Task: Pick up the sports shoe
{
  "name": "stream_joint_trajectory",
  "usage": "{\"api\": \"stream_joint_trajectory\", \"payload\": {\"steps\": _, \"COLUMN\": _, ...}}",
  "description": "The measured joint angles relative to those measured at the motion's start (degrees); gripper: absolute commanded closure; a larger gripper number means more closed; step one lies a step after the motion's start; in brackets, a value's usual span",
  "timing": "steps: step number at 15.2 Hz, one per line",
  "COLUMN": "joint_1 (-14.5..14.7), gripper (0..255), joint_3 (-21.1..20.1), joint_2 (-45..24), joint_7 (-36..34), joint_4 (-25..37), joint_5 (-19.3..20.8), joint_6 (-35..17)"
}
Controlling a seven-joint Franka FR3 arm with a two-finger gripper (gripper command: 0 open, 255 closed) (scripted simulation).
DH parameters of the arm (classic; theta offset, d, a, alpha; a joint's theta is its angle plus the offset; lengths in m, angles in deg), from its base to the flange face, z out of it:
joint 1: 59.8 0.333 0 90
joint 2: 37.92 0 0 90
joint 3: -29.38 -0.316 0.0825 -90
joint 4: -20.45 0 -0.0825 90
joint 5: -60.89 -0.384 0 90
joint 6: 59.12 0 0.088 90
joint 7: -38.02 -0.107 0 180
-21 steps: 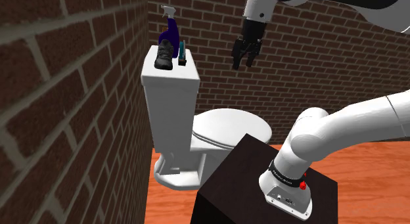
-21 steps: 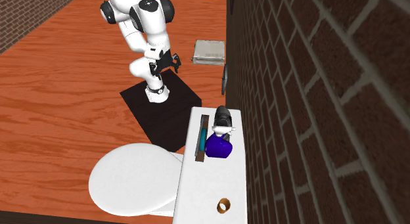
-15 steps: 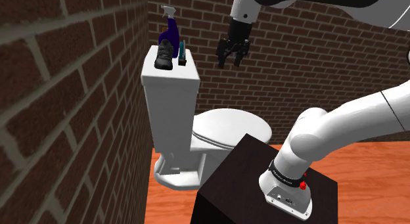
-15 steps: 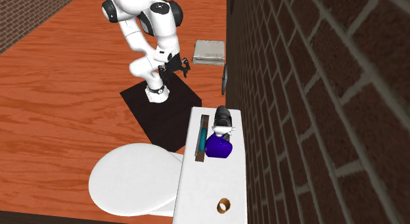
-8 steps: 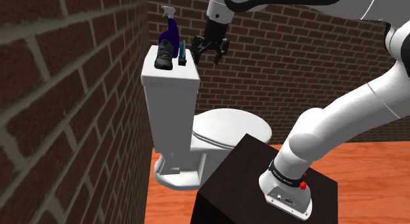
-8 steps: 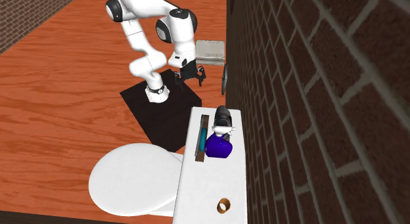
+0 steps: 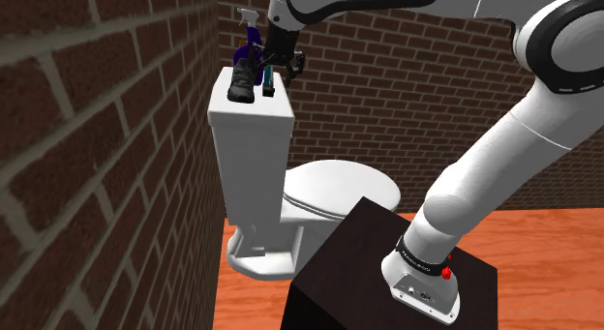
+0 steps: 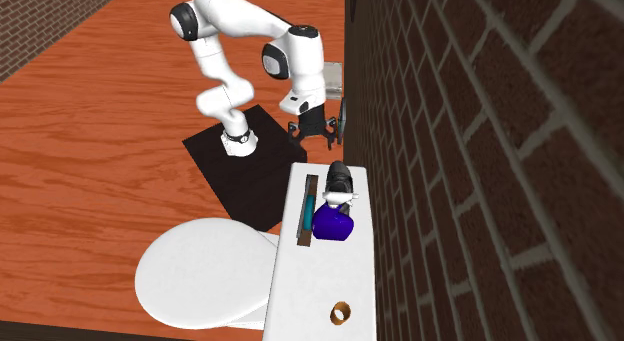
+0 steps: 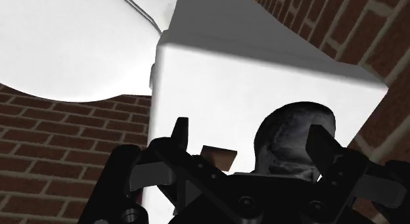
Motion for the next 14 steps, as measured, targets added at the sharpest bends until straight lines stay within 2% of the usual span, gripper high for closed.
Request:
{"api": "stream_joint_trajectory", "payload": {"steps": 3, "joint_1": -0.89, "gripper": 0, "joint_3": -1.49, "joint_2": -6.45, "joint_7": -6.0, "joint_4": 6.46, "joint_5": 3.76, "joint_6": -1.4}}
{"api": "stream_joint_trajectory", "payload": {"steps": 8, "joint_1": -0.73, "gripper": 0, "joint_3": -2.88, "joint_2": -16.16, "joint_7": -15.91, "joint_4": 17.78, "joint_5": 10.72, "joint_6": -1.32}}
{"api": "stream_joint_trajectory", "payload": {"steps": 11, "joint_1": -0.53, "gripper": 0, "joint_3": -2.83, "joint_2": -18.36, "joint_7": -18.19, "joint_4": 19.23, "joint_5": 12.4, "joint_6": -2.32}}
{"api": "stream_joint_trajectory", "payload": {"steps": 14, "joint_1": -0.53, "gripper": 0, "joint_3": -2.78, "joint_2": -18.59, "joint_7": -19.01, "joint_4": 17.57, "joint_5": 12.86, "joint_6": -4.17}}
